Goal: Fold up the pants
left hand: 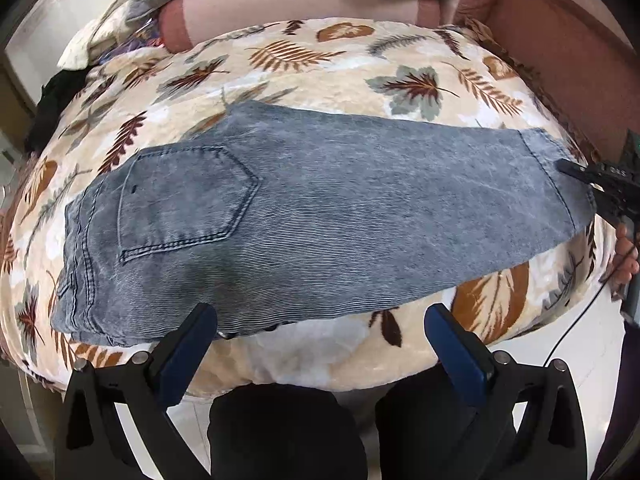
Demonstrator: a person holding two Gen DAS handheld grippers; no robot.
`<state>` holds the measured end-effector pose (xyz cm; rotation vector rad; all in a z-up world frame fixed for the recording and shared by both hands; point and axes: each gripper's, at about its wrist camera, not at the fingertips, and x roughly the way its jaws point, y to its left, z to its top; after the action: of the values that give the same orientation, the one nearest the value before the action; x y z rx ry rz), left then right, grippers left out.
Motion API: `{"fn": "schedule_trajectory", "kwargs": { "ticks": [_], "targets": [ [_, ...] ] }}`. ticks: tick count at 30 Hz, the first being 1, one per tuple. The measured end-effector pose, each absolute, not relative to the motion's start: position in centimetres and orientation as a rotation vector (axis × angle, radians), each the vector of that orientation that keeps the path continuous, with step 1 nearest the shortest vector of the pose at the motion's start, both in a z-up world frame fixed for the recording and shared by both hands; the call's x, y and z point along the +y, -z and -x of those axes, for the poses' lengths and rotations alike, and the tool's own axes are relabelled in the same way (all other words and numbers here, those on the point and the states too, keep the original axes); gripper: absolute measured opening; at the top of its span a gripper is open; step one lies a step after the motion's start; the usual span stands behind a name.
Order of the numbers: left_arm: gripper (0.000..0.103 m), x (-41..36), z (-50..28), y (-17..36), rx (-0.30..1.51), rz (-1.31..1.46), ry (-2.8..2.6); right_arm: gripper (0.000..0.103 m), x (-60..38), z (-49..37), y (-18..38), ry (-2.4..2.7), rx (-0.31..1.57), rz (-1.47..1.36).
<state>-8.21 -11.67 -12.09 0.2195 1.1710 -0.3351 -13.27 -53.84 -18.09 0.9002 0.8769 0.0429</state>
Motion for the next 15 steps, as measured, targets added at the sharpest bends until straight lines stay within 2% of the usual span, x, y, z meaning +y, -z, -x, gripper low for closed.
{"fn": "schedule_trajectory", "kwargs": {
  "ticks": [8, 15],
  "targets": [
    [0.103, -9.7, 8.0, 11.5, 1.159, -0.157, 0.329, 0.014, -49.0, 11.6, 13.0, -0.041, 0.865, -0.783],
    [0.103, -7.5, 7.6, 11.8, 1.166, -0.101, 0.322, 0.014, -41.1, 8.8, 12.3, -0.117, 0.916, -0.739]
  ]
}}
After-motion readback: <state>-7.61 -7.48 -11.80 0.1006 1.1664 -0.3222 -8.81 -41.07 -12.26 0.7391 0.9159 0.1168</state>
